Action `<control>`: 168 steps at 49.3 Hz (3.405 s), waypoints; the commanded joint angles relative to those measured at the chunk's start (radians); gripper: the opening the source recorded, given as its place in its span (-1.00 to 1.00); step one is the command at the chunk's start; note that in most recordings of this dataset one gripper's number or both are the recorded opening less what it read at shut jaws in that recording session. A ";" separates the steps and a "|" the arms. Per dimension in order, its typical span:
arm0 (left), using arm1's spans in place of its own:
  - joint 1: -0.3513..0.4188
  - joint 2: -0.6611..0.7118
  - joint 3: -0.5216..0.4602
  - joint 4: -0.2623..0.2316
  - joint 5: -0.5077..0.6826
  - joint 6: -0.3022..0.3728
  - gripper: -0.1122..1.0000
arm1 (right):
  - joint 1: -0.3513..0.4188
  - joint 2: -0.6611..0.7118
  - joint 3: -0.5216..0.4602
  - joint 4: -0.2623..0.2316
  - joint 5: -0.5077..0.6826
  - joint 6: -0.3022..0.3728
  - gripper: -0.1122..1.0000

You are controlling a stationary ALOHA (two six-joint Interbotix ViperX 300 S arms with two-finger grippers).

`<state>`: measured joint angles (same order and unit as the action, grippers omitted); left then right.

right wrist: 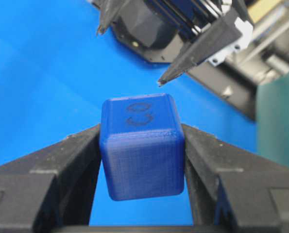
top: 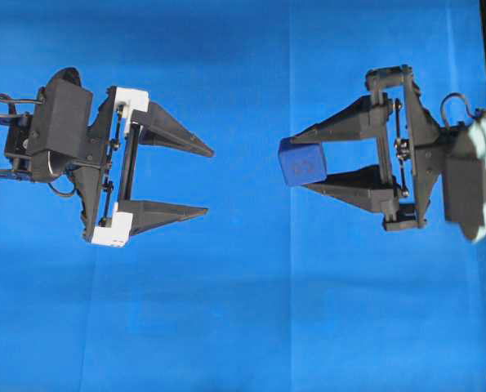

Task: Handover the blue block to the right arm after grasping it with the left arm, then place it in the designated position.
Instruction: 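Hold the cube in the right gripper and retract it rightward, then move the right gripper with the cube down toward the table center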

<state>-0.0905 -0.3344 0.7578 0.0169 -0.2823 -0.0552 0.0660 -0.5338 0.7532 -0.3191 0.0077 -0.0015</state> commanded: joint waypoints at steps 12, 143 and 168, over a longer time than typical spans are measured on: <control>0.002 -0.017 -0.014 0.002 -0.009 0.003 0.87 | 0.002 -0.018 -0.020 0.006 0.031 0.287 -0.03; 0.002 -0.017 -0.018 0.002 -0.008 0.002 0.87 | 0.043 -0.020 -0.051 0.008 0.339 0.451 -0.03; 0.002 -0.017 -0.018 0.002 -0.009 -0.002 0.87 | 0.043 -0.009 -0.051 0.008 0.339 0.451 -0.03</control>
<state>-0.0905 -0.3344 0.7578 0.0169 -0.2823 -0.0552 0.1074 -0.5430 0.7332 -0.3145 0.3528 0.4479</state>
